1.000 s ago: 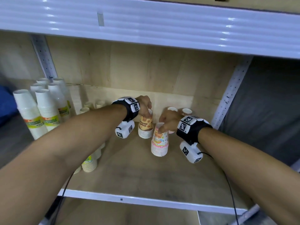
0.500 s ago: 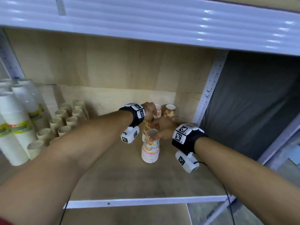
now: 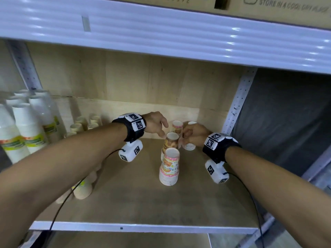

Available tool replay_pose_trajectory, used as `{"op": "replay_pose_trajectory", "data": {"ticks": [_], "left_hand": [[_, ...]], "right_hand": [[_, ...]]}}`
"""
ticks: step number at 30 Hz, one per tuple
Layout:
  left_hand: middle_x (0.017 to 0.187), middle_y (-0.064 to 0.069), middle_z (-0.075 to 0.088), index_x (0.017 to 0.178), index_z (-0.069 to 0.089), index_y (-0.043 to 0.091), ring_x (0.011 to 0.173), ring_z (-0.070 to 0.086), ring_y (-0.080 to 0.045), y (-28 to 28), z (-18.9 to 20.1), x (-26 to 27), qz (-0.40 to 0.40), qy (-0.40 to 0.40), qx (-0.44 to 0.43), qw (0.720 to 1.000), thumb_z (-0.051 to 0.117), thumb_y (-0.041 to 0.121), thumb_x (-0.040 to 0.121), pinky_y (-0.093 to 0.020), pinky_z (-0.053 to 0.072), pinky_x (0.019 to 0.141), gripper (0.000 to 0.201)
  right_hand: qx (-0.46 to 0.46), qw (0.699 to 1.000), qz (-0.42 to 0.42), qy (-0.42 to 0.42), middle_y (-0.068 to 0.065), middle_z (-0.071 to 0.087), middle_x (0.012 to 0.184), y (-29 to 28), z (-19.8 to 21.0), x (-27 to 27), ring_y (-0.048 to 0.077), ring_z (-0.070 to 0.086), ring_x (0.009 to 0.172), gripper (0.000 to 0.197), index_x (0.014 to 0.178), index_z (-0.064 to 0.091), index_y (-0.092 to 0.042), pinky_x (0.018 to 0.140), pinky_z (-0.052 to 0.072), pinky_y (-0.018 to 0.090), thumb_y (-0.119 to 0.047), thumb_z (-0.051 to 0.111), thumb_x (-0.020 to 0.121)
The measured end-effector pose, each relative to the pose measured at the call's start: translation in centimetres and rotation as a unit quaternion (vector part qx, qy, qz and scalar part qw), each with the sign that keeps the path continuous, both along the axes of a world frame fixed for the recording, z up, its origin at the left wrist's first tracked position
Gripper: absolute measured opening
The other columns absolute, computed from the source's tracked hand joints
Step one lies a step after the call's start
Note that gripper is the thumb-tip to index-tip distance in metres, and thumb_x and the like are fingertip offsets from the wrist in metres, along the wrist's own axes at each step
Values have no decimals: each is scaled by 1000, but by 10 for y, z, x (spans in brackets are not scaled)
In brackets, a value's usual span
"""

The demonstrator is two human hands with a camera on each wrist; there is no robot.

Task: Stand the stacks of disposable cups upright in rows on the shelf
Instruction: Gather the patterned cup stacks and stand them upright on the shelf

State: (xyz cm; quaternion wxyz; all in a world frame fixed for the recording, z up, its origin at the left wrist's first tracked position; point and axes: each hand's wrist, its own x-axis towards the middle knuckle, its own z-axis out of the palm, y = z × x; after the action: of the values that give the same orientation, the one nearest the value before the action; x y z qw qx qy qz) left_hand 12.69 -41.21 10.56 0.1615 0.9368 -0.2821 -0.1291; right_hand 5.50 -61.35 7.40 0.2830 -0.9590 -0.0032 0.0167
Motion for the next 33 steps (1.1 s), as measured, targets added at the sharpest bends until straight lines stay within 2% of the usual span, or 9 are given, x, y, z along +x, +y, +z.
{"op": "replay_pose_trajectory", "data": {"ticks": [4, 7, 9, 11, 15, 19, 24, 29, 33], "left_hand": [[113, 5, 65, 125, 61, 29, 103, 60, -14, 11, -1, -18, -8, 29, -3, 1000, 82, 43, 72, -30, 49, 92, 59], [114, 6, 63, 127, 60, 30, 105, 59, -14, 12, -5, -32, -21, 36, -3, 999, 81, 45, 72, -27, 47, 90, 60], [116, 6, 62, 127, 61, 30, 106, 58, -14, 9, -11, -39, -31, 41, -4, 999, 80, 45, 73, -26, 46, 88, 59], [115, 7, 63, 123, 64, 30, 107, 59, -13, 5, -20, -44, -39, 50, -10, 998, 81, 45, 72, -28, 48, 91, 56], [106, 8, 69, 112, 68, 29, 101, 63, -13, -3, -37, -48, -61, 76, -27, 995, 82, 42, 70, -28, 51, 87, 46], [104, 8, 68, 108, 69, 26, 98, 62, -12, -9, -45, -50, -71, 77, -45, 993, 82, 36, 72, -24, 50, 80, 39], [104, 6, 70, 107, 68, 21, 99, 64, -13, -11, -52, -50, -73, 83, -62, 992, 81, 28, 74, -29, 54, 86, 36], [100, 9, 71, 104, 70, 23, 96, 65, -11, -12, -52, -49, -69, 74, -65, 993, 81, 27, 74, -27, 54, 82, 32], [102, 11, 71, 105, 71, 23, 97, 65, -11, -10, -47, -46, -65, 71, -54, 994, 82, 27, 74, -27, 53, 82, 33]], "right_hand": [[-28, 999, 12, -11, -3, 62, 104, -1, -6, 14, 16, 61, 102, 39, 110, 71, -11, 81, 44, 21, -12, 79, 72], [-22, 1000, 18, 8, -7, 61, 105, 1, -12, 23, 11, 59, 97, 64, 129, 60, -12, 78, 45, 18, -23, 83, 71], [-54, 998, 15, 11, -5, 61, 114, 5, -14, 26, 15, 59, 105, 68, 131, 57, -14, 90, 48, 27, -33, 83, 71], [-94, 995, 11, 20, -2, 64, 112, 9, -15, 29, 20, 60, 107, 58, 120, 62, -16, 96, 49, 37, -39, 81, 70], [-148, 989, 10, 26, -3, 62, 88, 18, -19, 35, 21, 63, 96, 28, 85, 61, -20, 89, 51, 36, -37, 75, 69], [-112, 993, -14, 34, 3, 60, 105, 16, -27, 48, 22, 58, 99, 22, 68, 49, -40, 93, 50, 38, -45, 66, 56], [-110, 994, -8, 20, -2, 42, 104, 18, -34, 52, 31, 53, 114, 27, 64, 40, -43, 96, 44, 40, -37, 66, 70], [-91, 994, 40, 49, -10, 51, 86, 17, -35, 54, 11, 59, 80, 21, 73, 46, -34, 81, 56, 38, -22, 60, 83], [-143, 989, 33, 13, -10, 57, 89, 13, -31, 51, 13, 60, 90, 9, 85, 62, -27, 86, 52, 34, -30, 65, 77]]}}
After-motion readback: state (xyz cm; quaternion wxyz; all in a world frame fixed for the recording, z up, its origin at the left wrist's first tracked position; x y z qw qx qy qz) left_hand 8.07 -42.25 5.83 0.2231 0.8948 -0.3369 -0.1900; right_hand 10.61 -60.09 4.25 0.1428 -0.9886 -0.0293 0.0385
